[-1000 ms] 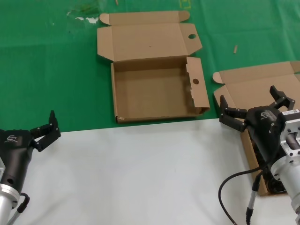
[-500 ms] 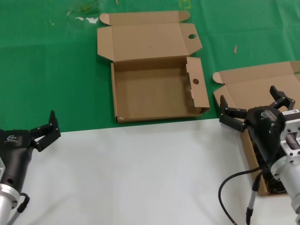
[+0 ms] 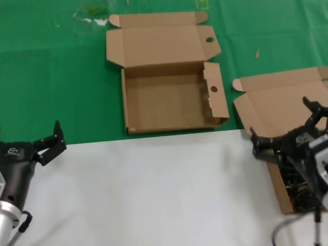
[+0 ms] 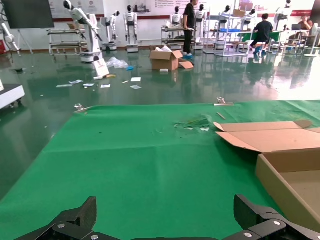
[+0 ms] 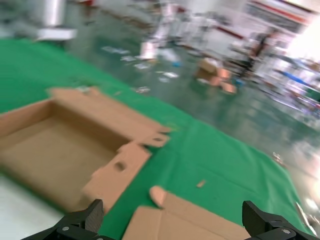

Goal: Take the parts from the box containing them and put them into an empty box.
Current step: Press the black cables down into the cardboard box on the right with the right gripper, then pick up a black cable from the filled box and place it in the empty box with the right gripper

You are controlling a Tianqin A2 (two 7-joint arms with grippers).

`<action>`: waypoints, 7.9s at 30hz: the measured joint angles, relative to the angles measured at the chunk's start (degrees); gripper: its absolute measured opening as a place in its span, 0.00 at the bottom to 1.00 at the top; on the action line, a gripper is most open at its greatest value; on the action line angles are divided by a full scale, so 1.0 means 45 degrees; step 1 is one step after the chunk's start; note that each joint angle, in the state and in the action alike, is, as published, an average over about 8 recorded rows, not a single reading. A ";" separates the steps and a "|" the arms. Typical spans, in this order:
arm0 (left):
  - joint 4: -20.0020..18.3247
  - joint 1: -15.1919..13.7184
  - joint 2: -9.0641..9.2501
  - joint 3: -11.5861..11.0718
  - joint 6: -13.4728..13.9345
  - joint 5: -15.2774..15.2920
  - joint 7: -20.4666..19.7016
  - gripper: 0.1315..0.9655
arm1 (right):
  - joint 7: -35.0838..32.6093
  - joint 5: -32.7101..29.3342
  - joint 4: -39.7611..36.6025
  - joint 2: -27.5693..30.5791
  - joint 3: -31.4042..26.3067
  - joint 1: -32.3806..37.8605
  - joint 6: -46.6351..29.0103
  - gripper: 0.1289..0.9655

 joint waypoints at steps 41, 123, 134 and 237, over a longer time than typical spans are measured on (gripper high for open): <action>0.0000 0.0000 0.0000 0.0000 0.0000 0.0000 -0.0001 1.00 | -0.0375 -0.6292 -0.2393 0.5572 0.1539 0.0738 -0.7315 1.00; 0.0000 0.0000 -0.0001 0.0001 -0.0001 0.0005 -0.0010 1.00 | 0.2609 -0.8699 0.0591 0.4819 0.3959 -0.0797 -0.7740 0.11; 0.0000 0.0000 -0.0001 0.0001 -0.0001 0.0005 -0.0007 1.00 | 0.2967 -0.9625 0.1532 0.4245 0.4046 -0.0356 -0.8439 0.11; 0.0000 0.0000 0.0000 0.0000 0.0000 0.0002 -0.0004 1.00 | -0.2054 -1.0552 -0.4256 -0.2948 -0.2597 0.8953 -0.9304 0.65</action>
